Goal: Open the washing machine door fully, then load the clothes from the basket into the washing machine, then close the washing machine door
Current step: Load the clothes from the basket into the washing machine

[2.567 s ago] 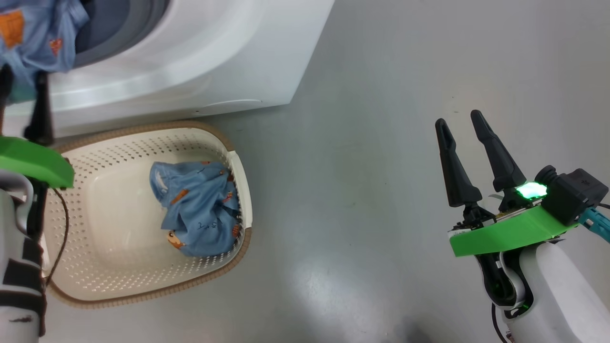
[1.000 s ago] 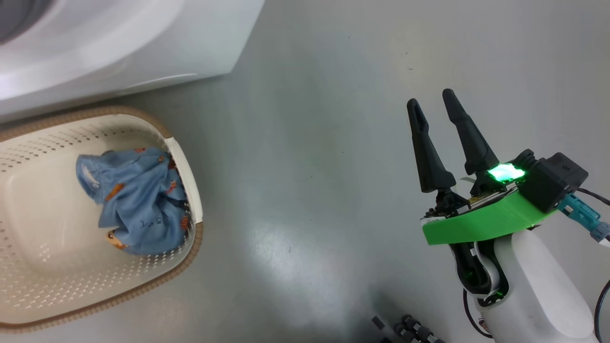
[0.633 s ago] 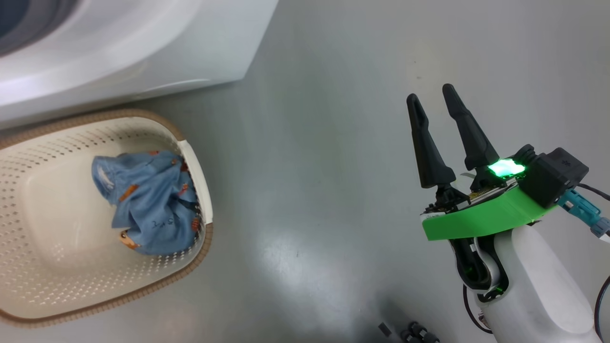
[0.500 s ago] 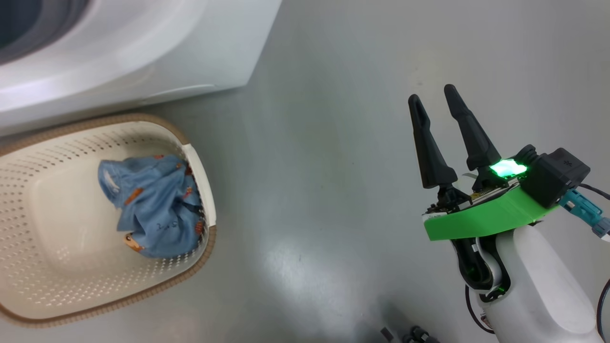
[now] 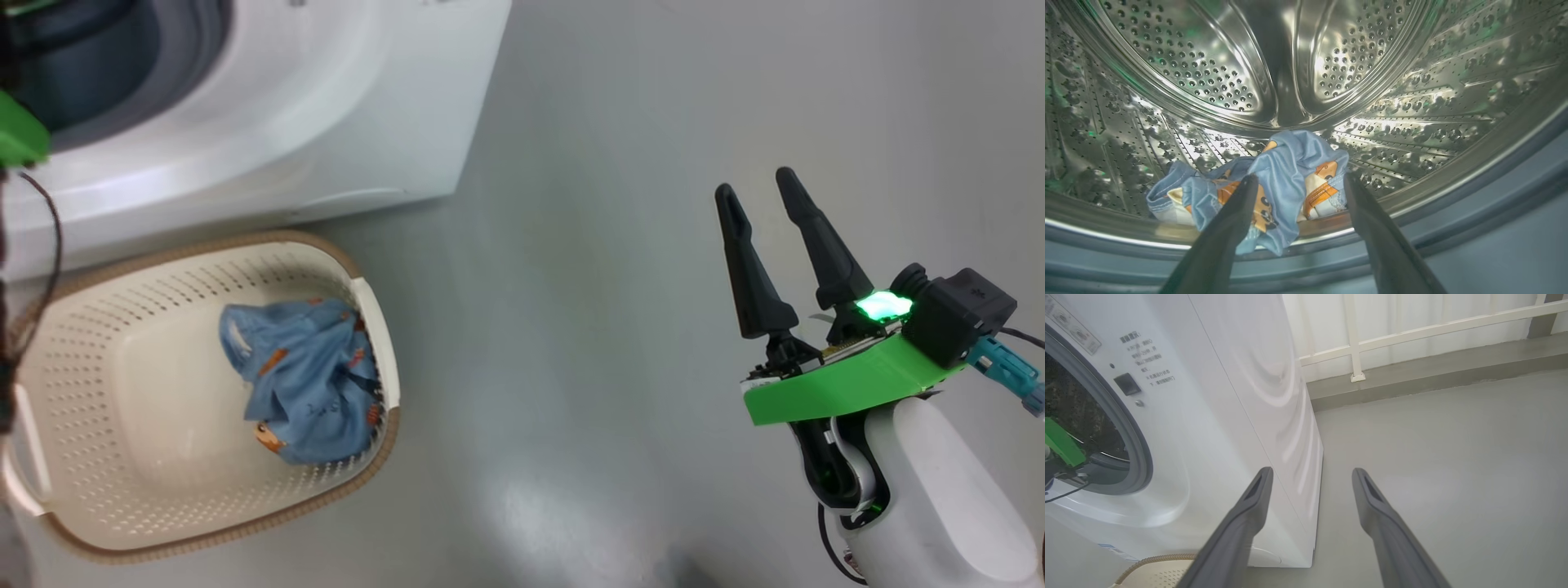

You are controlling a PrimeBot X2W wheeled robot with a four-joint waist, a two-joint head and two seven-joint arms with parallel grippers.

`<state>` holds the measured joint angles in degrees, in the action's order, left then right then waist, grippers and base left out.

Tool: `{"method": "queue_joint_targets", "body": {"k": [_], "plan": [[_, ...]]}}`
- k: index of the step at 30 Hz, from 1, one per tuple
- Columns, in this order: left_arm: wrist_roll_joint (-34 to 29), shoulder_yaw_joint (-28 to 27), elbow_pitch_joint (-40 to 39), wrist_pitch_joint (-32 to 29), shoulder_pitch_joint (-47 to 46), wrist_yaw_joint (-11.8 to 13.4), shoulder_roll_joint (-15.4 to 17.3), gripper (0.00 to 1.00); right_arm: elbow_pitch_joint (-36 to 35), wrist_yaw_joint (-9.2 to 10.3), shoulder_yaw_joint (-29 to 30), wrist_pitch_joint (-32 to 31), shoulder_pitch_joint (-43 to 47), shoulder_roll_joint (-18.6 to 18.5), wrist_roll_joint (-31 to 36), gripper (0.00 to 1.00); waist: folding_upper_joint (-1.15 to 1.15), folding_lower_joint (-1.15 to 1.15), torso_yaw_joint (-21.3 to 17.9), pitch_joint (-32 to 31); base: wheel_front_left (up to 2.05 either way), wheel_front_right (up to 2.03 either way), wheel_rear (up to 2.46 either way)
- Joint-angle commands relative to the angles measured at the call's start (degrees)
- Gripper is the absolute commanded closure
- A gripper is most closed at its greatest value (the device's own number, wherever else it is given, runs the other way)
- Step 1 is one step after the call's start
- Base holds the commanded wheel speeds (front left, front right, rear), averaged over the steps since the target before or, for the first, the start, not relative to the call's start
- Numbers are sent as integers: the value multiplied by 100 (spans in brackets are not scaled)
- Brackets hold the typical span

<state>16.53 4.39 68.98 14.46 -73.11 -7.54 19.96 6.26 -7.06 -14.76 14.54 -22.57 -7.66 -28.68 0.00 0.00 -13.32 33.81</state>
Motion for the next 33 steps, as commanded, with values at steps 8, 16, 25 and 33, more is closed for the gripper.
{"method": "queue_joint_targets", "body": {"k": [8, 16, 25, 33], "plan": [[476, -207, -1056, 52, 1038, 6, 151, 0, -26, -43, -85, 46, 249, -234, -28, 0, 0, 0, 227, -608, 0, 0, 0], [595, -415, -1765, 53, 1863, 6, 46, 0, 22, -43, -77, 46, 408, -360, -18, 0, 0, 0, 365, -977, 0, 0, 0], [467, -738, -2611, 53, 2891, 6, -245, 0, 79, -43, -33, 46, 673, -597, -79, 0, 0, 0, 603, -1455, 0, 0, 0], [298, -827, -3097, 53, 3541, 6, -503, 0, 125, -43, 1, 46, 845, -723, -132, 0, 0, 0, 751, -1741, 0, 0, 0]]}}
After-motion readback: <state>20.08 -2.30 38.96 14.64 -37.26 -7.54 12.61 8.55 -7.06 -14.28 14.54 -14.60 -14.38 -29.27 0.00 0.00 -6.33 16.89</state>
